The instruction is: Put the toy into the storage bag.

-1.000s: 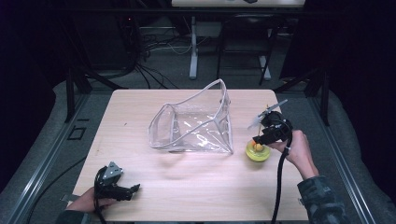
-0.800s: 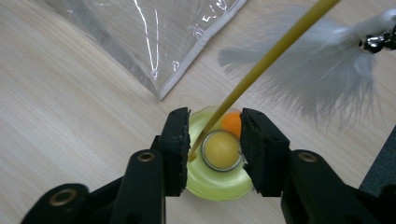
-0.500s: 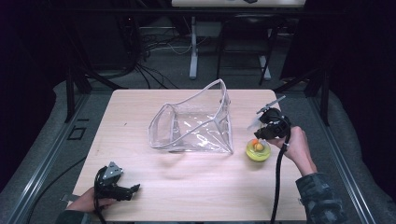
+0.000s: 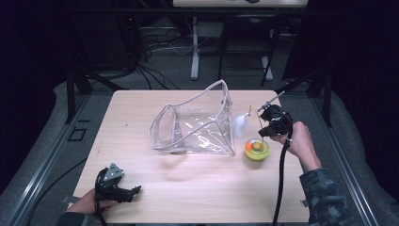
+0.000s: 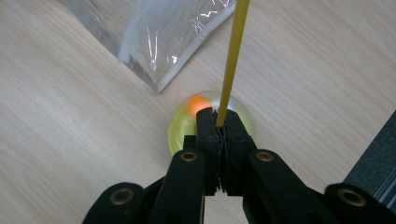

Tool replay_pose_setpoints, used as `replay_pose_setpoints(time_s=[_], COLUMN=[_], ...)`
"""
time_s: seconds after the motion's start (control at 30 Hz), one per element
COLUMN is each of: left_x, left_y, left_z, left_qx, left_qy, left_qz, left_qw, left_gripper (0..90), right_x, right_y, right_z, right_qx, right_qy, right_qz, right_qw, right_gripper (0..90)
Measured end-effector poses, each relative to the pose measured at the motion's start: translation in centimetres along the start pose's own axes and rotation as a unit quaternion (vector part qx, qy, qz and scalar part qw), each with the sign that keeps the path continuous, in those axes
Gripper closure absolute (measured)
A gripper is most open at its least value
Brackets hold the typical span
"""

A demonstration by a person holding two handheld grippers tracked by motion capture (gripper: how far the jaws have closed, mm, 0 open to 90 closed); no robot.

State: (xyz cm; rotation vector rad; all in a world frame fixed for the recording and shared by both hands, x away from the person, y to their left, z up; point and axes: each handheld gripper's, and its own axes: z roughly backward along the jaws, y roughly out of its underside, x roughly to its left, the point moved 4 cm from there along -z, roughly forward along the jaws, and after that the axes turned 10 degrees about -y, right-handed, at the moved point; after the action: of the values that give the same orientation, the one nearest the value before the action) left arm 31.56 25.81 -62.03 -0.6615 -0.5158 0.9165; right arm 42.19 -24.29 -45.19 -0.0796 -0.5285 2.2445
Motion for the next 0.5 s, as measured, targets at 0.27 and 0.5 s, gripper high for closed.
replay_pose_setpoints(time_s=[0.27, 0.5], left_x=[0.0, 0.0], left_y=[0.0, 0.0], left_z=[0.0, 0.0], left_qx=[0.000, 0.000], left_qy=[0.000, 0.000], left_qz=[0.000, 0.000], left_qw=[1.0000, 1.0000], left_gripper=[0.0, 0.0], right_x=[0.1, 0.3], right_y=[-0.6, -1.6], right_z=[0.6, 1.8], right_qx=[0.039, 0.051], right_qy=[-0.003, 0.001], right_qz=[0.013, 0.019], right_qw=[0.9991, 0.9985], right_gripper=[88.4, 88.3])
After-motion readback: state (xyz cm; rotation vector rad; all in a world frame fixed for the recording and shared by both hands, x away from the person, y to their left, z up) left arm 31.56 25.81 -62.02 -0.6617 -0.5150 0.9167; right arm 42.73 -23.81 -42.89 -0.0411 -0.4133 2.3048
